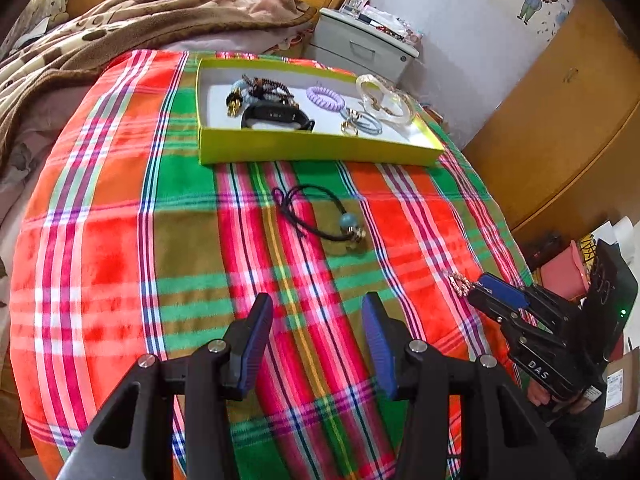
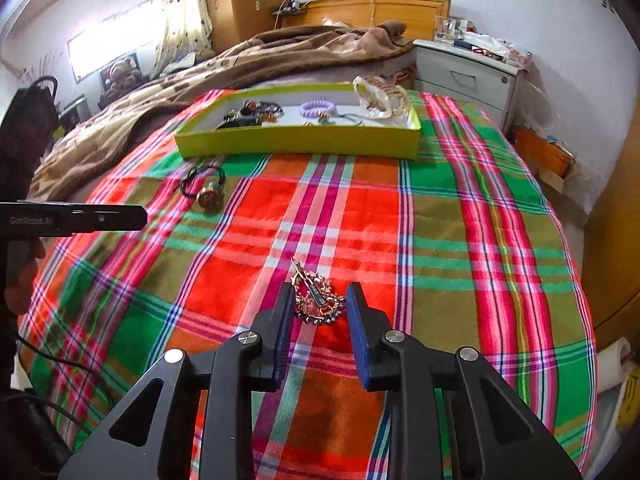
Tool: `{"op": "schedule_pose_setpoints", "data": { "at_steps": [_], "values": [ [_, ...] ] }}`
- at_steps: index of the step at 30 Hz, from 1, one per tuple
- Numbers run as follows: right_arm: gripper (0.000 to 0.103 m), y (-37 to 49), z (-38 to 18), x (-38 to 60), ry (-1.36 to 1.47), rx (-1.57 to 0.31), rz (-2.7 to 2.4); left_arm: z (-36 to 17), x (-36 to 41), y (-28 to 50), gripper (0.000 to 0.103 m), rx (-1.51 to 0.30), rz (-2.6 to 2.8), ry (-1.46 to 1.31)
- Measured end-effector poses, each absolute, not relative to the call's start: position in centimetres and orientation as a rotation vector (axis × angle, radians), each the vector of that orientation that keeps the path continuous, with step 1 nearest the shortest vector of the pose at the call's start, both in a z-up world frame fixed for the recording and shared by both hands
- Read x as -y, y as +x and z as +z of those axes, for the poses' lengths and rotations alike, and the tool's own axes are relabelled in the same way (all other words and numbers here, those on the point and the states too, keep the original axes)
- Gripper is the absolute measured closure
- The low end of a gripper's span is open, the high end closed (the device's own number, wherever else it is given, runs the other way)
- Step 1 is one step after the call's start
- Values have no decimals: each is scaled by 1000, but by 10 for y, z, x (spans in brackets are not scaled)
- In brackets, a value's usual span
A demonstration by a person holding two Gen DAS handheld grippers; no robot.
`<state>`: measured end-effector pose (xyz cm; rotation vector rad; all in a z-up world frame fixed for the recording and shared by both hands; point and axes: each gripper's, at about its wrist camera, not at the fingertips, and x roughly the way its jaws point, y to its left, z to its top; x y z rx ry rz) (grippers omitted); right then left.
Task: Organize jewelry
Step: 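Move the right gripper to the rose-gold rhinestone clip while the left gripper approaches the black cord, then grasp the rhinestone clip with the right gripper while the left gripper grasps the teal-bead cord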
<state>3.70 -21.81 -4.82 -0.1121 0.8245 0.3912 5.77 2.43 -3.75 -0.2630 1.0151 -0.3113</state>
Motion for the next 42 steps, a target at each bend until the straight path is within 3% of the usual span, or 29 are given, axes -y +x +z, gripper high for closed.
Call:
{"op": "schedule_pose_setpoints", "data": {
  "at_steps": [18, 27, 29, 37, 38, 42],
  "values": [
    [76, 42, -46, 225, -64, -817, 376, -30, 38, 95, 55, -938, -321, 116],
    [76, 41, -44, 228, -59, -807, 372, -46, 44, 104, 72, -982, -282, 192],
    [76, 40, -43, 228, -56, -799, 370, -46, 45, 104, 85, -977, -270, 207],
    [76, 39, -37, 228, -40, -768, 367, -40, 38, 102, 86, -963, -281, 148],
    [86, 39, -36, 228, -37, -761, 366, -38, 36, 101, 86, -958, -284, 135],
    [85, 39, -30, 230, -33, -744, 361, -31, 32, 97, 86, -940, -304, 96]
  ]
}}
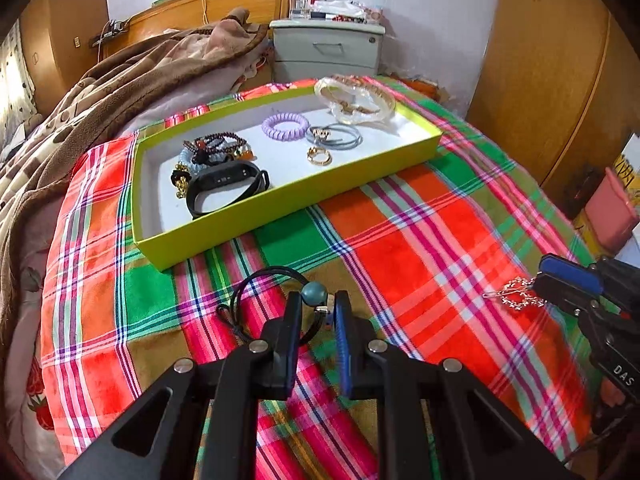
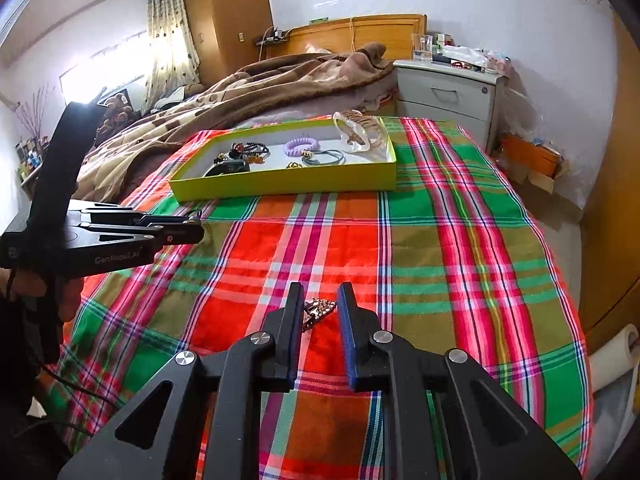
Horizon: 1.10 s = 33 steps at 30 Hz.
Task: Organize jewelry
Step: 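Grasp the rhinestone clip with the right gripper while the left gripper grasps the teal-bead cord, then carry the clip and cord into the box and open both grippers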
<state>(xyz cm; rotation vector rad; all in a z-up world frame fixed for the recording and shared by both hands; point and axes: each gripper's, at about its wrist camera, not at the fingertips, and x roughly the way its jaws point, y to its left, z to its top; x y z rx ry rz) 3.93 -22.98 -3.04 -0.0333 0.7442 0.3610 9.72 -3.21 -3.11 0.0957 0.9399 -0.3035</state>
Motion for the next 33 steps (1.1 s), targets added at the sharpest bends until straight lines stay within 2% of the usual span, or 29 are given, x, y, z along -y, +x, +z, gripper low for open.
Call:
{"op": "schedule_pose_setpoints", "data": {
  "at_steps": [18, 33],
  "values": [
    [85, 45, -16, 235, 14, -684, 342, -9, 21, 93, 86, -880, -307, 46],
    [85, 85, 12, 225, 14, -621, 345, 19, 13, 126, 86, -832, -296, 34]
  ]
}}
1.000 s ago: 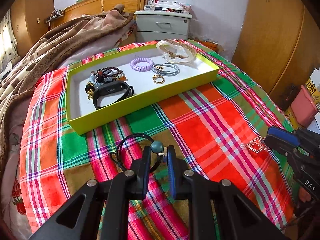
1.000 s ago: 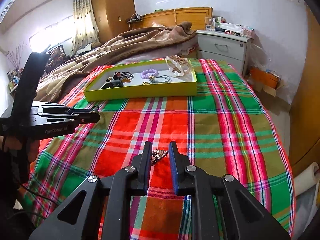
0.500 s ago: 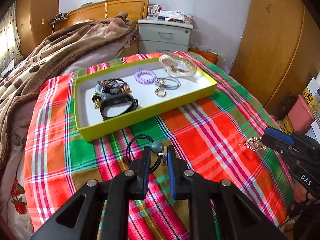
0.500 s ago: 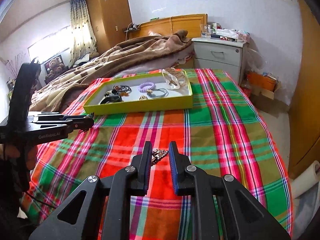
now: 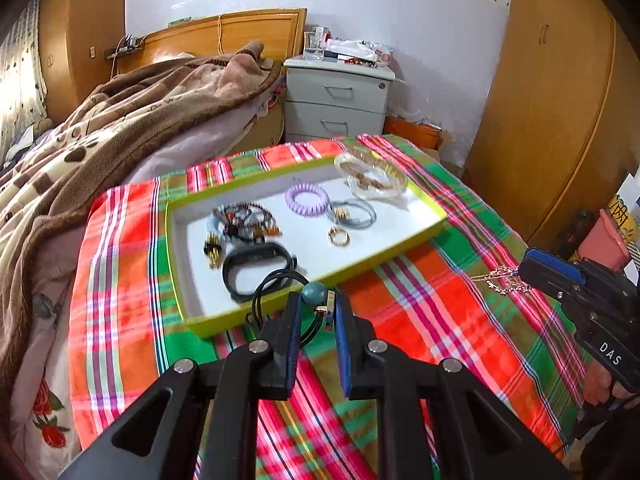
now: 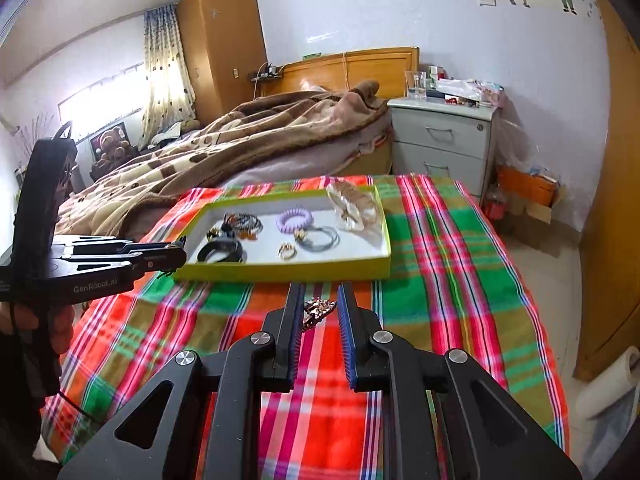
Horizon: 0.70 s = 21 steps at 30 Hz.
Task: Organize jewelry
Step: 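Carry the clip and cord into the box and open both grippers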
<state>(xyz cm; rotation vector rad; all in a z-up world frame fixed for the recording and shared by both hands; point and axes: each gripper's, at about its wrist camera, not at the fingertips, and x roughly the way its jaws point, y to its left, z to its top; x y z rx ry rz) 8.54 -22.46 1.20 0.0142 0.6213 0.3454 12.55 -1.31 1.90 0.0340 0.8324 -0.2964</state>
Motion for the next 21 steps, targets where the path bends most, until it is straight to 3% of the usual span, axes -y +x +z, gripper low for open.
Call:
{"op": "schedule_pose_setpoints", "data": {
  "at_steps": [21],
  "values": [
    [85, 190, -6, 214, 24, -691, 328, 1, 24, 225, 86, -896, -314, -33]
  ]
}}
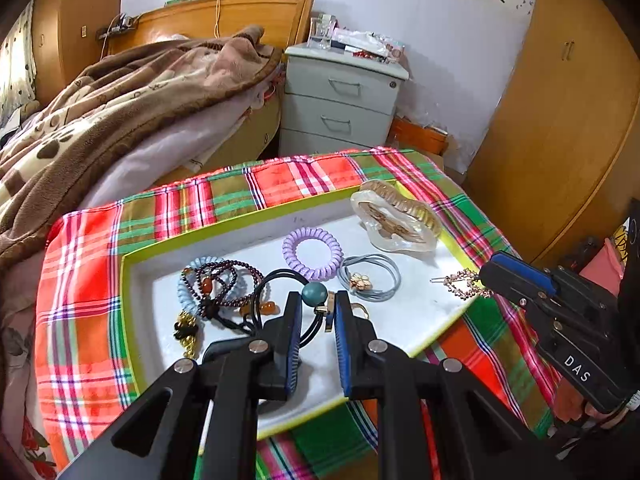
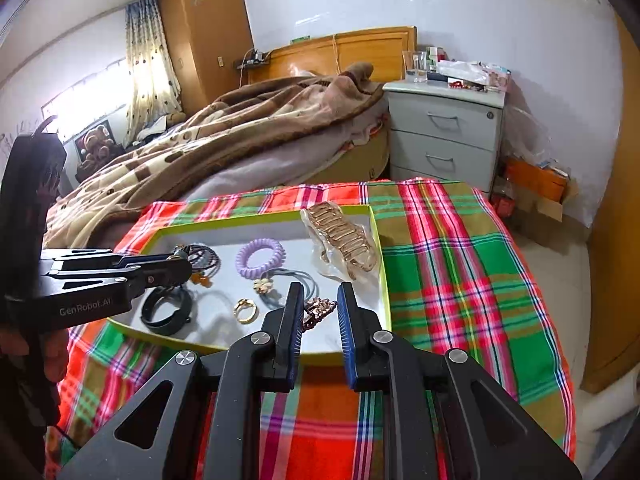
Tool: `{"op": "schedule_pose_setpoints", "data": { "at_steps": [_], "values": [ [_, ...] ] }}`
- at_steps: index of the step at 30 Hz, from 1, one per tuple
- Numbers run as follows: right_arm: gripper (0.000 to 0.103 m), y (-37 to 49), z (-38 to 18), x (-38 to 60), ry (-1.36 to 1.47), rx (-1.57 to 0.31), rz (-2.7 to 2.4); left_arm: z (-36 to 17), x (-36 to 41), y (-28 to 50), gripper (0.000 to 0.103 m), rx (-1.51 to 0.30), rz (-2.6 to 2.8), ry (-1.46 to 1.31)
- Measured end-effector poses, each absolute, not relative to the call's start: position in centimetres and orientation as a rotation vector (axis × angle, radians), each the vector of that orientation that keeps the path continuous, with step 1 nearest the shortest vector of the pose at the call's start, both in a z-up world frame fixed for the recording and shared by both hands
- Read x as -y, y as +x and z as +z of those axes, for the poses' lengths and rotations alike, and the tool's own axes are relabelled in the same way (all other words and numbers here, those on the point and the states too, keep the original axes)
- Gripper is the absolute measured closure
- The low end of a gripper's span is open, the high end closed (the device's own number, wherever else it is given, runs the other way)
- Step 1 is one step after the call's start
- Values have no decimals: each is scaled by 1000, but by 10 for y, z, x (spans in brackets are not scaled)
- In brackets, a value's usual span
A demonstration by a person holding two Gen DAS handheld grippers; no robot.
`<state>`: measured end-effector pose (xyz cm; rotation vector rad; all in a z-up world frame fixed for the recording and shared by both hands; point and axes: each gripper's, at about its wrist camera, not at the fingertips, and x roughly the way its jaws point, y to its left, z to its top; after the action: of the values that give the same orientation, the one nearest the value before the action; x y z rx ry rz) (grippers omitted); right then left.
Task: Organize jewelry
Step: 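Carry the clip and cord into the box and open both grippers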
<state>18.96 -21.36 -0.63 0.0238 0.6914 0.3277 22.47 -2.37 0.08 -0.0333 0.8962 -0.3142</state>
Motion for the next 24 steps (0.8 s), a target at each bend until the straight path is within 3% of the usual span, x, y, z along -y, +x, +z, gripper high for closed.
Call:
{"op": "schedule_pose_setpoints", "data": {
  "at_steps": [24],
  "values": [
    [85, 227, -39, 211, -36, -818, 323, -37, 41, 256, 86, -998, -307, -26]
  ]
}}
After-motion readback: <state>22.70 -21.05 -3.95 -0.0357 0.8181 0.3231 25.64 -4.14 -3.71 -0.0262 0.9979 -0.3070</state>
